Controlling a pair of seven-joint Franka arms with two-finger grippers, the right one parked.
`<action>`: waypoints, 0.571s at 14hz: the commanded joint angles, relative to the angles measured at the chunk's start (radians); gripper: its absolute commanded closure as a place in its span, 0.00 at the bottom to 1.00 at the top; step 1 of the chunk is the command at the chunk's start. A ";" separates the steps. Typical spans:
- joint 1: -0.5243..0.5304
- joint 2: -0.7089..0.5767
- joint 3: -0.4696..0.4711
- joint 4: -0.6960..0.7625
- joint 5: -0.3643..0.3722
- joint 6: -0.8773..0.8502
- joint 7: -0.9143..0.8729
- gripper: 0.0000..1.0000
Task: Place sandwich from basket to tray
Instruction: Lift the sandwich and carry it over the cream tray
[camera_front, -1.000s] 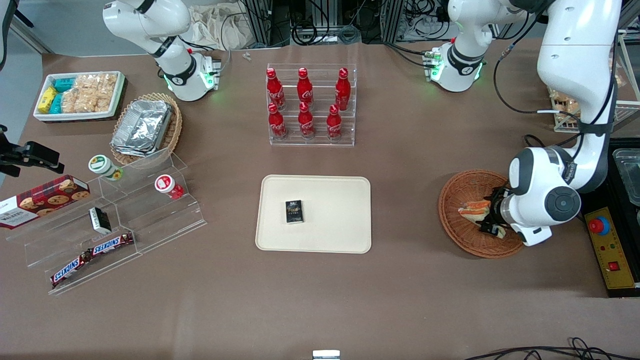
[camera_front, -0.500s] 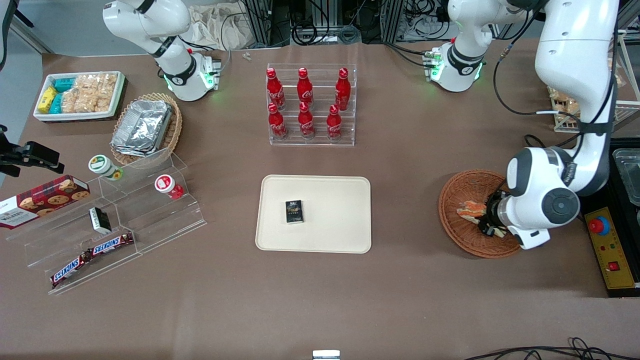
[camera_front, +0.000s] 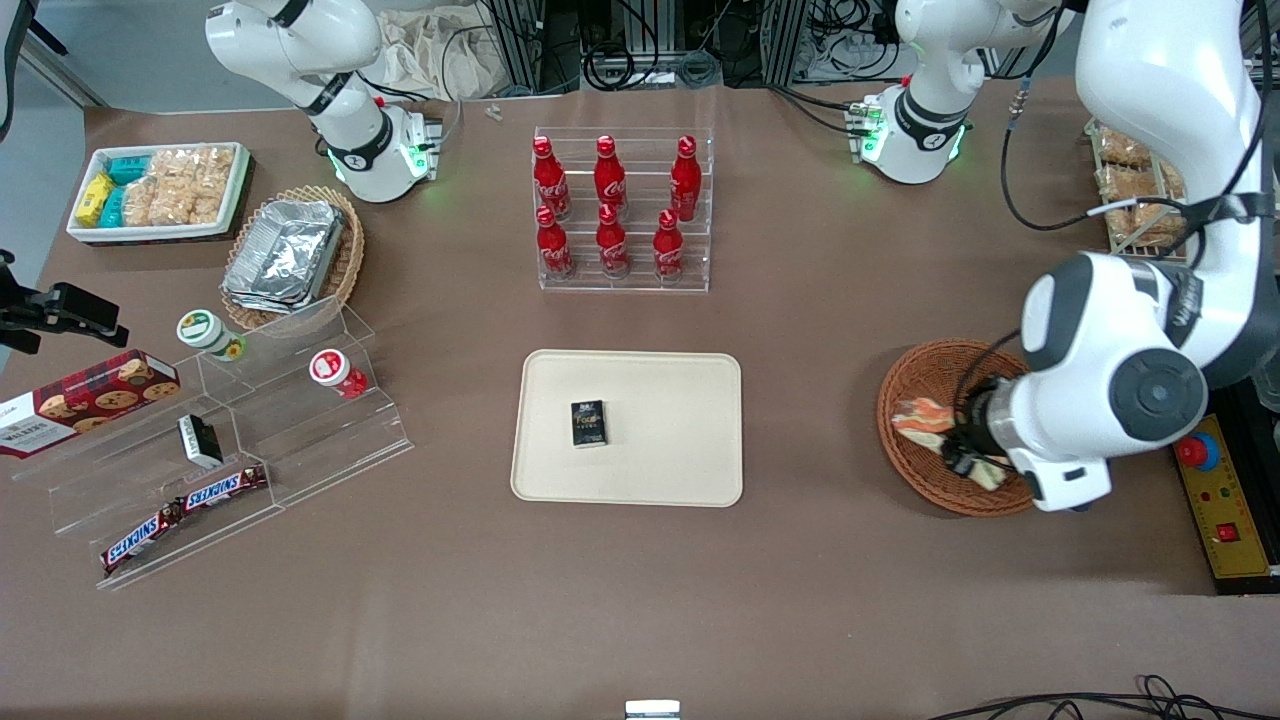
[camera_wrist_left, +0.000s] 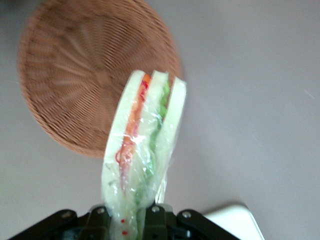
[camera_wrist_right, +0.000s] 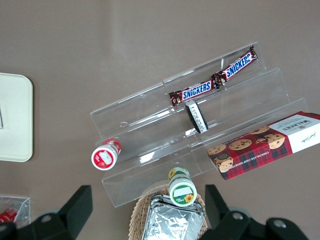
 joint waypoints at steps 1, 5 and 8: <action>-0.034 0.047 -0.118 0.069 0.029 0.016 0.144 1.00; -0.199 0.142 -0.126 0.066 0.036 0.085 0.370 1.00; -0.287 0.263 -0.124 0.065 0.037 0.206 0.377 1.00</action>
